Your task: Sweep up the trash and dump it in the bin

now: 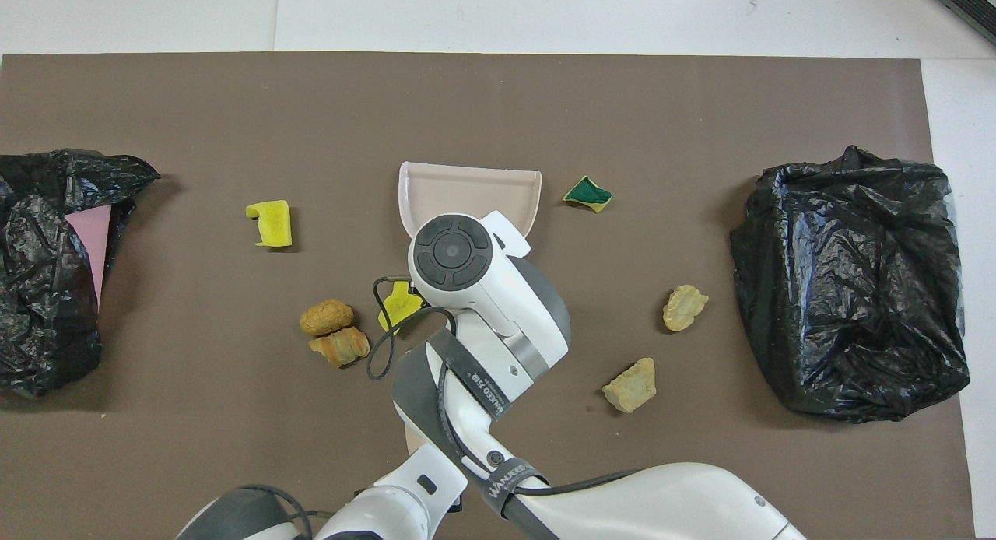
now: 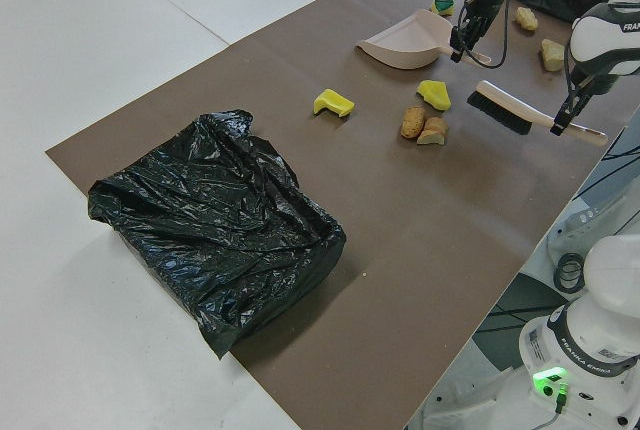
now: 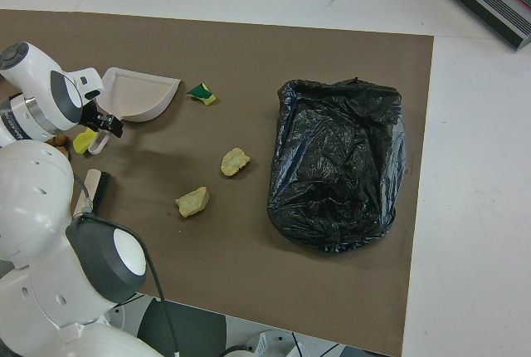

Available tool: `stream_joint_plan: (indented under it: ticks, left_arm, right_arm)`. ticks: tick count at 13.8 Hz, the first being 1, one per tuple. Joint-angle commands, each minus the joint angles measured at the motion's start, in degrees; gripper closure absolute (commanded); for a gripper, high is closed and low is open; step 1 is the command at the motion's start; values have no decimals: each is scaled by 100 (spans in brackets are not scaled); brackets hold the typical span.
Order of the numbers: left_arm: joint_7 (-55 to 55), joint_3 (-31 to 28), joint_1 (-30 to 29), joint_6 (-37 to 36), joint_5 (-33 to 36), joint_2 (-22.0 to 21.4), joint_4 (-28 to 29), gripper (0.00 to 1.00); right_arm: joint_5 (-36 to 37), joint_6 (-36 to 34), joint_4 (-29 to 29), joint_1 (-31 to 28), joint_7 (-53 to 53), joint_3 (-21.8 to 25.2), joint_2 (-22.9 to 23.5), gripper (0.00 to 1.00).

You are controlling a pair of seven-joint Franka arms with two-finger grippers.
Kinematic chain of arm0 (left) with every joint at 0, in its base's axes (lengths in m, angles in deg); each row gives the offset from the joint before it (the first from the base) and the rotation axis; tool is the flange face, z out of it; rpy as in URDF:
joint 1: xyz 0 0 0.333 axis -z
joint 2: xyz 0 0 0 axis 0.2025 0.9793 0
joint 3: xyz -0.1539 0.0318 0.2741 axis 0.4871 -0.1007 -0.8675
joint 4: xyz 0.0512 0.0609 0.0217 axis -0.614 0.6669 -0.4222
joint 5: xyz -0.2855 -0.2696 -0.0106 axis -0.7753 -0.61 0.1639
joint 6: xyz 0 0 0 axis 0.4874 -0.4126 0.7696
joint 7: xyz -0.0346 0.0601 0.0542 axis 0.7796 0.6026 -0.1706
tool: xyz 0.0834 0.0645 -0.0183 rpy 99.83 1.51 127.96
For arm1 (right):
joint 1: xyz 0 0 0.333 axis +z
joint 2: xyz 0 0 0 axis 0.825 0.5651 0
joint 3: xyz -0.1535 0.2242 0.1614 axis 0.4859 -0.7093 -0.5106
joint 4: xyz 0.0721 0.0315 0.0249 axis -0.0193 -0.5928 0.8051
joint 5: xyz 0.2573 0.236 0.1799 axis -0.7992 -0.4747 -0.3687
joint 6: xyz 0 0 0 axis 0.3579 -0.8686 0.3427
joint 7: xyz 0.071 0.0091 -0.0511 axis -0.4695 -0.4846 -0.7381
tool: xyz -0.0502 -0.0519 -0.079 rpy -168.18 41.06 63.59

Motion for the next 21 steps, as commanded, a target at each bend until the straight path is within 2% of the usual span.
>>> stream_joint_plan:
  ticks: [1, 3, 5, 9, 12, 17, 21]
  left_arm:
    - [436, 3, -595, -741, -11, -505, -42, 100]
    - [657, 3, -1009, -1086, -2, -497, -306, 100]
    - [867, 3, -1414, -1052, 33, -410, -482, 100]
    - [1570, 3, -2398, -798, 77, 64, -815, 100]
    - [2561, 3, -3267, -525, 77, 329, -983, 100]
    - [4408, 3, -4560, -271, 77, 1154, -1598, 100]
    - [4998, 3, -4896, 581, 86, 1893, -1704, 100]
  right_arm:
    - [-105, -139, 39, -98, 42, -20, -34, 100]
    - [-88, -209, 66, -169, -20, 7, -165, 100]
    - [0, -323, 57, -309, -517, 24, -410, 100]
    - [-87, -1077, -4, -889, -2896, 24, -1105, 100]
    - [-9, -1640, -40, -1057, -4998, 33, -1255, 100]
    - [140, -1441, -566, -1100, -7012, 42, -1475, 100]
    - [492, -974, -541, -1355, -8620, 33, -1265, 100]
